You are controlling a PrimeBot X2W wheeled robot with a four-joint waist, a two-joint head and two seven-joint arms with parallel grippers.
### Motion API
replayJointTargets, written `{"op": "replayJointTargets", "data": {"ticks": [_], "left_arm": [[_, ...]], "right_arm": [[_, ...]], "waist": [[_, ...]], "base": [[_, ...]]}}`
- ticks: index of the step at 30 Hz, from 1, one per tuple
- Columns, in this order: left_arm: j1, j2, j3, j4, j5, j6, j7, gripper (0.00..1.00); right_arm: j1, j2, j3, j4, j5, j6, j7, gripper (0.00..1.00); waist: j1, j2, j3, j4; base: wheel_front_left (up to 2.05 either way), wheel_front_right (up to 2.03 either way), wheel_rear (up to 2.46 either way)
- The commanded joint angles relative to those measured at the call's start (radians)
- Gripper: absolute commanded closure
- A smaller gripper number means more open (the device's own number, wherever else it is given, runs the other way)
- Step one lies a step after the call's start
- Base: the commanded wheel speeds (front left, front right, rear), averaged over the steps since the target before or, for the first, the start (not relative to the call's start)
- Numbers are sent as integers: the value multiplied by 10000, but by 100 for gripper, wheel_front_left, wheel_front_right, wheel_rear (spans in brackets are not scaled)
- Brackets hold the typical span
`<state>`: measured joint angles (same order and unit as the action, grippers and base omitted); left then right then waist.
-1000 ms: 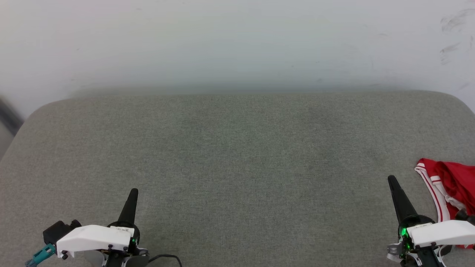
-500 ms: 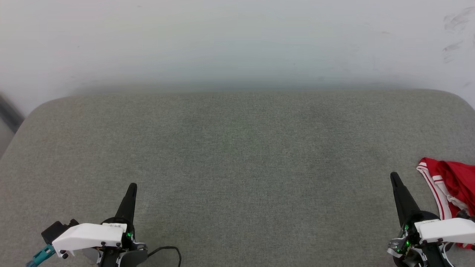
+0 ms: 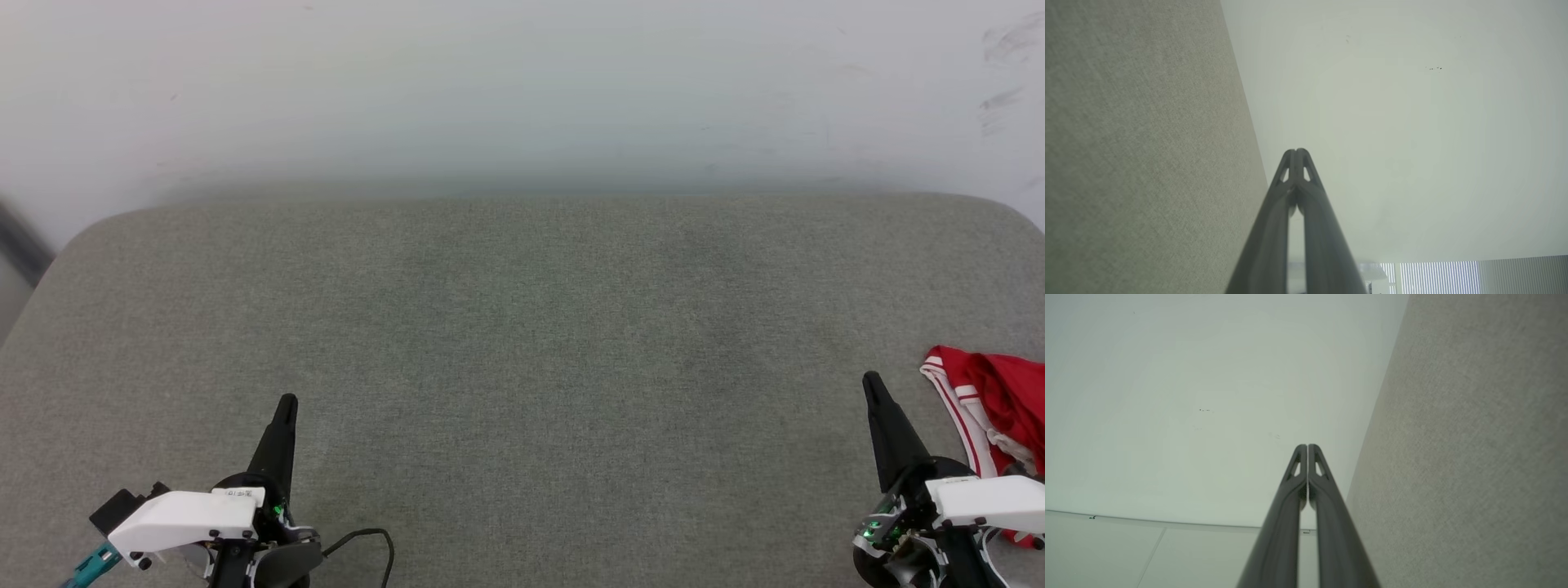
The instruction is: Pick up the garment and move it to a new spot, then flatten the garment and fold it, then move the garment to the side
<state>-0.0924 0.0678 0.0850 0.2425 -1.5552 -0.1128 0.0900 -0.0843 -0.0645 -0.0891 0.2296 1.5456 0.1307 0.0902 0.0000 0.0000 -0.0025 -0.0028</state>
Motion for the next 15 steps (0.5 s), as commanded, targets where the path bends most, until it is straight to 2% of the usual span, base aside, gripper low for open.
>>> {"op": "replayJointTargets", "data": {"ticks": [1,15], "left_arm": [[-158,-25,78,3,-123,-59,56,100],[-202,-158,290,36,-630,-220,224,100]], "right_arm": [[-201,-2,-27,30,176,1,54,100],[-289,27,-90,166,815,0,116,100]], "waist": [[0,0,4,2],[0,0,56,28]], "base": [[0,0,0],[0,0,0]]}}
